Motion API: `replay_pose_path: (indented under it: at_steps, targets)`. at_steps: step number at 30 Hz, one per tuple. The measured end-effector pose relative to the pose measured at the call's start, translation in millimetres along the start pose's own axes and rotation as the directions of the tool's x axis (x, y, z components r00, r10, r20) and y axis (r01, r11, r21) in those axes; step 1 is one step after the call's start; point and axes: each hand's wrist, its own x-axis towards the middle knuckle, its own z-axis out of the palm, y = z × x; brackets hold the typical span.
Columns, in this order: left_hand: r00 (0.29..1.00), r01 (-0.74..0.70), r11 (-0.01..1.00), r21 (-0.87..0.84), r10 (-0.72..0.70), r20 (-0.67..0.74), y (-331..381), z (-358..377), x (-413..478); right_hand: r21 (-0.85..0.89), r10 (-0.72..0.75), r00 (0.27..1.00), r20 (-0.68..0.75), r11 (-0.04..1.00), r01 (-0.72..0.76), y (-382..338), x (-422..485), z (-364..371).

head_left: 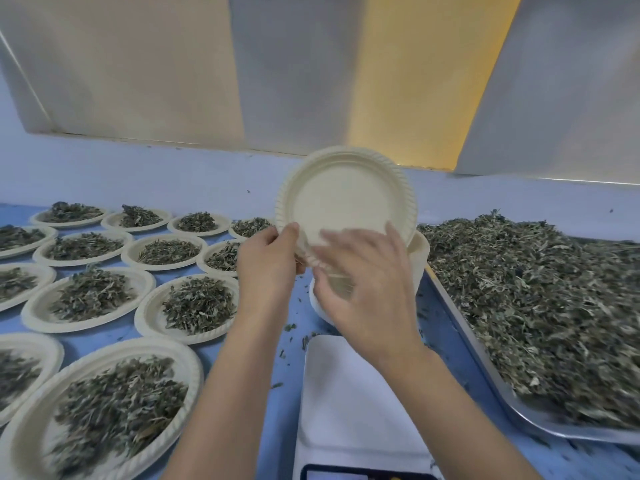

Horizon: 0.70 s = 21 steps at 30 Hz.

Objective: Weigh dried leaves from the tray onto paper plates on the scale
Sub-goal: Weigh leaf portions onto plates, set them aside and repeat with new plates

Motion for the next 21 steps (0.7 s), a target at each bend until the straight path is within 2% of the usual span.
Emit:
replay_pose_path:
  at_steps: [2, 3, 5, 7, 9, 12, 15, 17, 21]
  targets:
    - [0.997, 0.000, 0.998, 0.063, -0.004, 0.072, 7.8, -5.6, -0.1, 0.096, 0.226, 0.971, -0.080, 0.971, -0.218, 1.1, 6.2, -13.2]
    - [0.994, -0.008, 0.997, 0.076, -0.001, 0.113, 13.1, -8.3, -1.7, 0.156, 0.351, 0.931, -0.102, 0.930, -0.334, 4.4, 9.4, -21.3]
    - [0.981, -0.020, 0.994, 0.109, -0.001, 0.194, 23.5, -13.7, -6.9, 0.321, 0.578, 0.812, -0.078, 0.786, -0.529, 15.0, 14.0, -38.3]
    - [0.963, -0.046, 0.981, 0.188, -0.006, 0.270, 32.9, -18.8, -12.7, 0.469, 0.701, 0.713, -0.014, 0.634, -0.615, 25.4, 14.9, -51.7]
    - [0.948, -0.080, 0.959, 0.273, -0.011, 0.317, 43.0, -22.5, -20.3, 0.540, 0.757, 0.653, 0.035, 0.535, -0.650, 31.8, 12.5, -61.2]
    - [0.940, -0.106, 0.918, 0.383, -0.034, 0.341, 55.3, -30.0, -26.9, 0.527, 0.787, 0.603, 0.130, 0.461, -0.714, 42.2, 6.5, -74.2]
    - [0.897, -0.031, 0.850, 0.526, -0.209, 0.390, 60.0, -36.6, -29.3, 0.357, 0.754, 0.598, 0.271, 0.498, -0.790, 53.6, 1.6, -84.8]
    - [0.834, 0.042, 0.790, 0.611, -0.364, 0.414, 56.9, -38.6, -29.7, 0.243, 0.738, 0.567, 0.366, 0.512, -0.824, 59.4, -0.5, -87.2]
    - [0.736, 0.074, 0.657, 0.750, -0.544, 0.403, 43.8, -41.1, -23.7, 0.004, 0.698, 0.419, 0.581, 0.512, -0.859, 70.9, -7.0, -80.6]
